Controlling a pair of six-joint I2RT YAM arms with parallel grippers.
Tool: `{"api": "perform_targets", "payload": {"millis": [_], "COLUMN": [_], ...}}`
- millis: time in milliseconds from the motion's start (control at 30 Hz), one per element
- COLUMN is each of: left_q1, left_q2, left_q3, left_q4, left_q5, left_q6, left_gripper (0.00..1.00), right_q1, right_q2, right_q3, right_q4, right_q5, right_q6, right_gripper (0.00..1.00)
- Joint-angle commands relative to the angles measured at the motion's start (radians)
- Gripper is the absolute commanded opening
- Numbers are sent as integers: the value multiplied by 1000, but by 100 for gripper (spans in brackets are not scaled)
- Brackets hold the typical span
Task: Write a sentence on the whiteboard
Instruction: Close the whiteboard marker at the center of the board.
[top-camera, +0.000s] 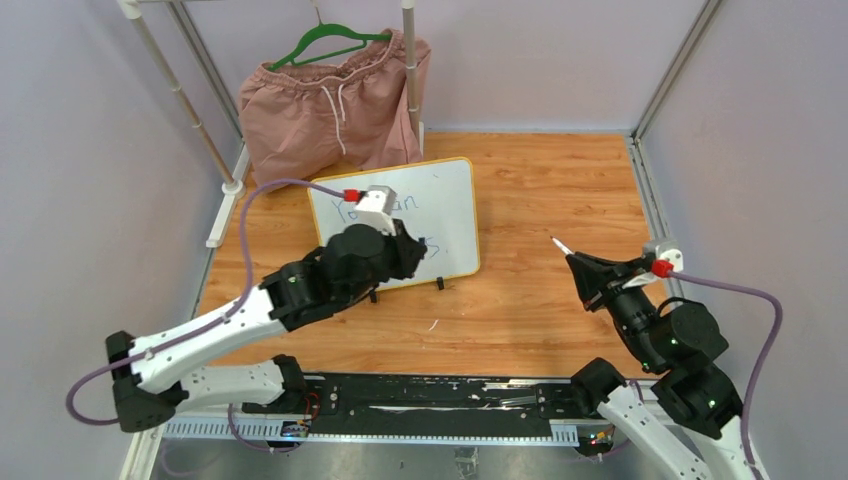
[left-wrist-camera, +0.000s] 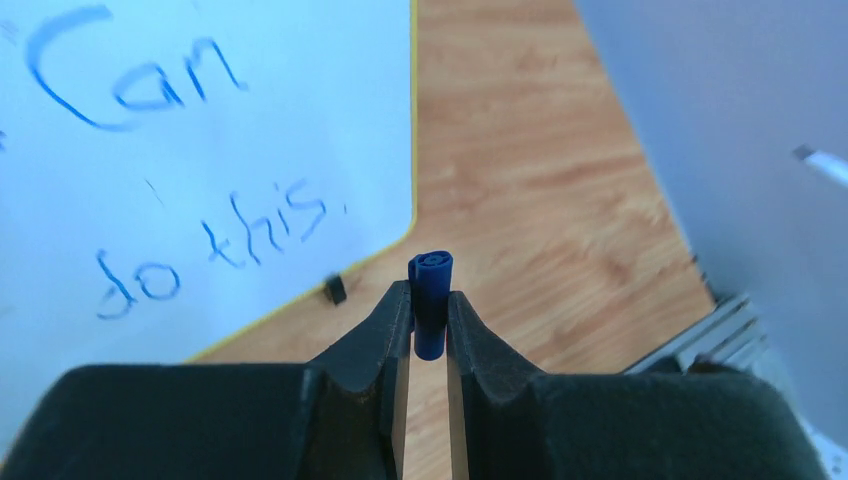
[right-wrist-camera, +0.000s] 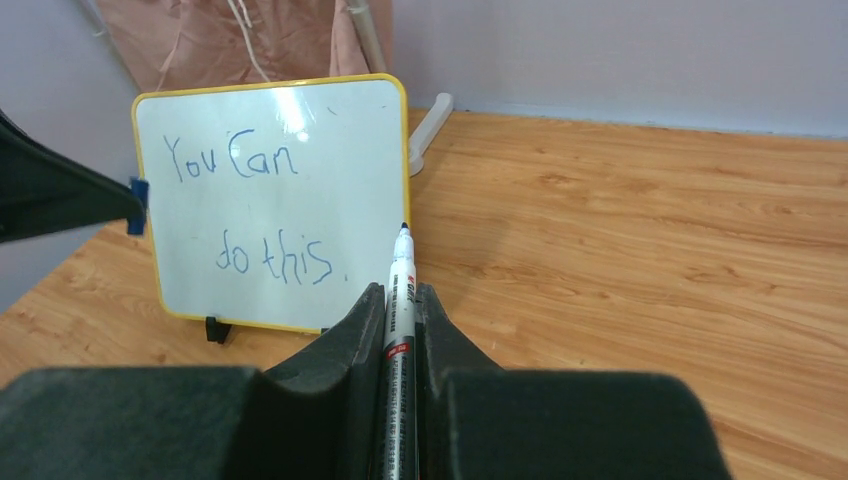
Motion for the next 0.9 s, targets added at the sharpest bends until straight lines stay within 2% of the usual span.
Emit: {"api": "perform_targets", "payload": {"millis": [0, 167, 267, 367, 567, 867], "left_q1": [48, 52, 52, 52, 66, 318], "left_q2": [-150, -267, -312, -344, -338, -259], "left_q3": [-35, 5, 17, 13, 21, 41], "left_q4": [217, 281, 329, 384, 447, 561], "left_q5": [-71, -129, -138, -141, -142, 187], "left_q6": [62, 157, 194, 217, 247, 0], "left_gripper": [0, 0, 0, 0, 0, 0], "right_q1": [-10, -8, 12, 87, 326, 358], "right_q2": [92, 271, 363, 449, 614, 685], "right_q3": [-9, 11, 19, 33, 99, 111], "right_q4": [178, 363, 502, 607, 765, 877], "right_q5": [-106, -233, -256, -219, -47, -51], "right_q6": [19, 65, 98, 76, -149, -171], "right_gripper": [0, 0, 0, 0, 0, 0]}}
